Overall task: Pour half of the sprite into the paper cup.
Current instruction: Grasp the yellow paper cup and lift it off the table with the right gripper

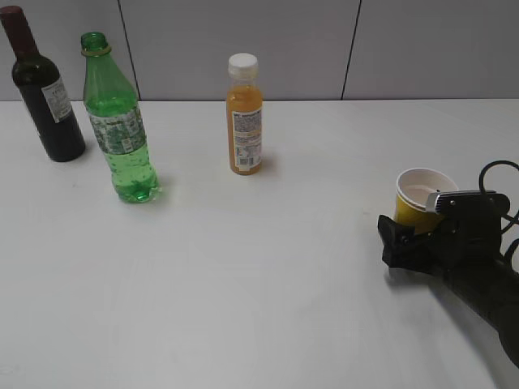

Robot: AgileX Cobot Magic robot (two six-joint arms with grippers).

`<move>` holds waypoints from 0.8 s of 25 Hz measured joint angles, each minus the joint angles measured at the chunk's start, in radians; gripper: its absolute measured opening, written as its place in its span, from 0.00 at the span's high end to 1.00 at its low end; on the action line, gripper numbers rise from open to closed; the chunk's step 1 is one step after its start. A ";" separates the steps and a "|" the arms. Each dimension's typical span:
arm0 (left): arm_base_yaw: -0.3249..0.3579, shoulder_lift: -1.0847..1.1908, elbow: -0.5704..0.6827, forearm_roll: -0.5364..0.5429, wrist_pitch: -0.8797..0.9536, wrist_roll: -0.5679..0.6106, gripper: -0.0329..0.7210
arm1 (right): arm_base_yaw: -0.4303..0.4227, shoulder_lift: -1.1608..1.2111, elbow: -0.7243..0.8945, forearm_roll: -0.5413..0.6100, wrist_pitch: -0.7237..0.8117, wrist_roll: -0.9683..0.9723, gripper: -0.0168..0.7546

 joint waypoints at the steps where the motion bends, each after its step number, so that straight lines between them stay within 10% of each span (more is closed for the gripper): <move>1: 0.000 0.000 0.000 0.000 0.000 0.000 0.18 | 0.000 0.000 0.000 0.001 0.000 0.000 0.17; 20: 0.000 0.000 0.000 0.000 0.000 0.000 0.18 | 0.000 0.004 -0.031 0.014 0.018 0.007 0.25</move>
